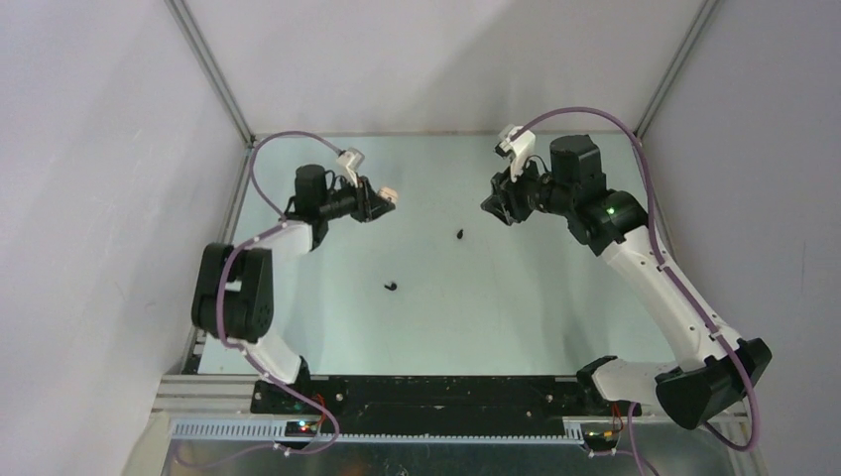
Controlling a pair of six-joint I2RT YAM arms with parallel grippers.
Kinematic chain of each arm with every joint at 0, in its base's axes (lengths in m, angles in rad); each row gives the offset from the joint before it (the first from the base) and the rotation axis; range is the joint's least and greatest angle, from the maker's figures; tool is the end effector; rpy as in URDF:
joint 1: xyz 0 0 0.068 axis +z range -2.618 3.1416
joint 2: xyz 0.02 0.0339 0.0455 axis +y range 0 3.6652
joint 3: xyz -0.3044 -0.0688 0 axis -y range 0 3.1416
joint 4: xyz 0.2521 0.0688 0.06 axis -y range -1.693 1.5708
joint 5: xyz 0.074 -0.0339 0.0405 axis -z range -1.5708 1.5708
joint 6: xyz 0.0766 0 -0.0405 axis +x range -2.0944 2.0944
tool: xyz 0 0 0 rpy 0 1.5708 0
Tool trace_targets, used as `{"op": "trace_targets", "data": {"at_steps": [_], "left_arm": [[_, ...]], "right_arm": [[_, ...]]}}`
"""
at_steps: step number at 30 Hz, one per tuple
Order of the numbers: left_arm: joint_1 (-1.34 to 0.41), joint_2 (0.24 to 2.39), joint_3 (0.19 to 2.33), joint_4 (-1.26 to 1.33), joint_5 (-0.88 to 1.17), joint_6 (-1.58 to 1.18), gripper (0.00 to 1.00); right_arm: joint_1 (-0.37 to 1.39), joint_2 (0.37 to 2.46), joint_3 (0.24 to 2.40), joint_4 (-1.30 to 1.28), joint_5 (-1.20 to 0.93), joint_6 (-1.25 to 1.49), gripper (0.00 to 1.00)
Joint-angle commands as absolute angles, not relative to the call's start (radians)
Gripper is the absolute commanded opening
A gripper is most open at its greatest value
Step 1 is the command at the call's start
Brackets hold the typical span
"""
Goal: Insert the wireless bluetooth earbuds into the charging case
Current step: Place the charging case at the center of the board.
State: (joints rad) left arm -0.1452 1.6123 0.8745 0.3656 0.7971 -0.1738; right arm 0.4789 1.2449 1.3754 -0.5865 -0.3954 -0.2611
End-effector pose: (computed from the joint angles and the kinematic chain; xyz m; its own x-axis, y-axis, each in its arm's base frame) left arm 0.3664 -0.1090 0.2461 -0.4859 -0.0511 -0.8725 0.6868 0.5952 -0.4173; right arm 0.2479 0.1619 0.4305 -0.1886 -0.3663 -0.9112 -0.8082 0.5849 -0.0679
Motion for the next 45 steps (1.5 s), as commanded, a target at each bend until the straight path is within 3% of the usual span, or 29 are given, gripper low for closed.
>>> {"op": "trace_targets", "data": {"at_steps": [1, 7, 13, 26, 31, 42, 45], "left_arm": [[-0.095, 1.750, 1.023, 0.262, 0.654, -0.221, 0.07], [-0.061, 1.940, 1.268, -0.042, 0.584, -0.257, 0.07], [-0.063, 2.004, 1.326, -0.165, 0.524, -0.278, 0.08], [-0.070, 2.122, 1.463, -0.419, 0.490, -0.288, 0.21], [-0.067, 2.098, 1.449, -0.420, 0.461, -0.286, 0.39], [-0.057, 2.050, 1.382, -0.397, 0.431, -0.286, 0.53], [-0.055, 2.030, 1.364, -0.397, 0.417, -0.278, 0.62]], "right_arm": [[0.441, 1.230, 1.360, -0.534, -0.440, -0.234, 0.44], [0.431, 1.243, 1.351, -0.527, -0.433, -0.240, 0.44], [0.431, 1.249, 1.348, -0.523, -0.437, -0.243, 0.45], [0.431, 1.221, 1.347, -0.522, -0.441, -0.241, 0.45], [0.429, 1.212, 1.347, -0.522, -0.444, -0.239, 0.46], [0.429, 1.211, 1.347, -0.517, -0.443, -0.235, 0.46], [0.428, 1.214, 1.347, -0.513, -0.436, -0.235, 0.49]]}}
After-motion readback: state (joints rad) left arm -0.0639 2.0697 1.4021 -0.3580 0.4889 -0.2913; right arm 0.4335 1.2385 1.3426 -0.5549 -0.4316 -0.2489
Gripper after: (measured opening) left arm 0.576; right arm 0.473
